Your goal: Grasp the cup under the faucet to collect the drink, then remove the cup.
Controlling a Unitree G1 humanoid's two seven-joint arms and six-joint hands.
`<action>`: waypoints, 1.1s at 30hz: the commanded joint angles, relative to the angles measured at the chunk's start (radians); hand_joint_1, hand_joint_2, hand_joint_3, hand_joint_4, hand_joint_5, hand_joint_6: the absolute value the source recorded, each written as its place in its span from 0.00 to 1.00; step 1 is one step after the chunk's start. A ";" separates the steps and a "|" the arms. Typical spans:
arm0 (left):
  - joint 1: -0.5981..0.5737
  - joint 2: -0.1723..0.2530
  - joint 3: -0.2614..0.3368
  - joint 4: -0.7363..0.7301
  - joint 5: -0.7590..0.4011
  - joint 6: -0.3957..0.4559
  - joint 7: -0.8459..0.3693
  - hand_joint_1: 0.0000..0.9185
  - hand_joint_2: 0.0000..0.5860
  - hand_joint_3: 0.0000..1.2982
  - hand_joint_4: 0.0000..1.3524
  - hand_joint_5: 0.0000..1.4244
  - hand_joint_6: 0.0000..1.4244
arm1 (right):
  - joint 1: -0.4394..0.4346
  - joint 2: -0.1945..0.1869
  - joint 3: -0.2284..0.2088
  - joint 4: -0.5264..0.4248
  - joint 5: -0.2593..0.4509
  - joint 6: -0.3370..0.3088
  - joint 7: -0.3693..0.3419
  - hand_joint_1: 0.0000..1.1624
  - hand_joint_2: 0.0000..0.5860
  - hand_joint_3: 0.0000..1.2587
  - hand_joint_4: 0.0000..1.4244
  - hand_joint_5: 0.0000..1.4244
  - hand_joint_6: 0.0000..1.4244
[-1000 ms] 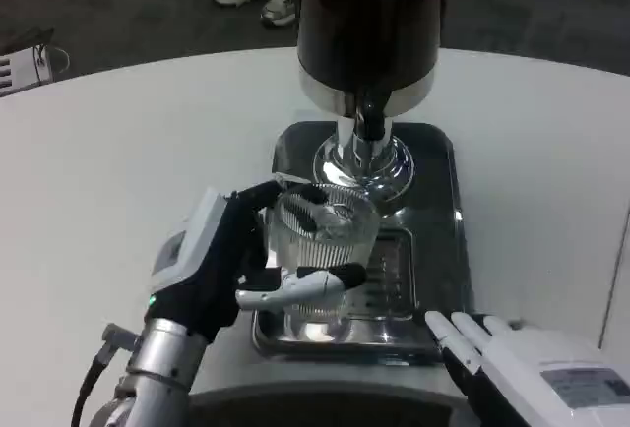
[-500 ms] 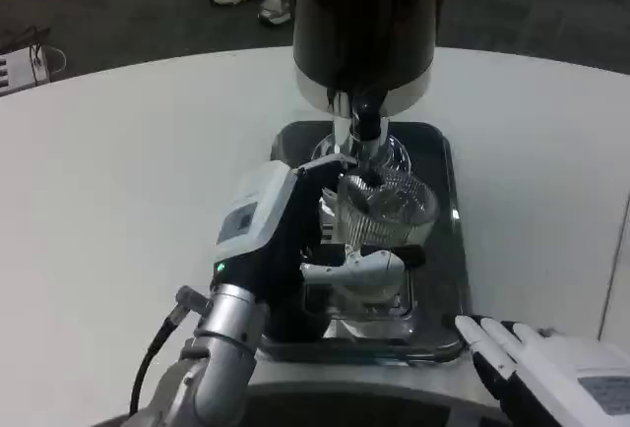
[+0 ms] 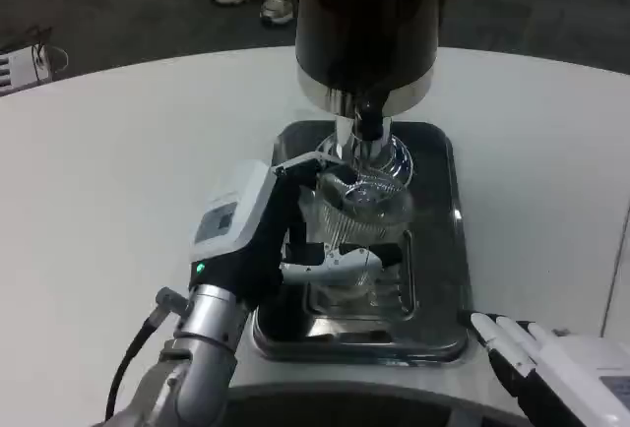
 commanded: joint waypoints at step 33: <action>0.049 0.084 -0.011 -0.260 -0.095 0.096 -0.301 0.13 0.03 0.15 0.00 0.06 0.13 | -0.017 -0.038 0.035 -0.014 0.052 0.125 0.023 0.41 0.86 0.00 0.00 0.00 0.00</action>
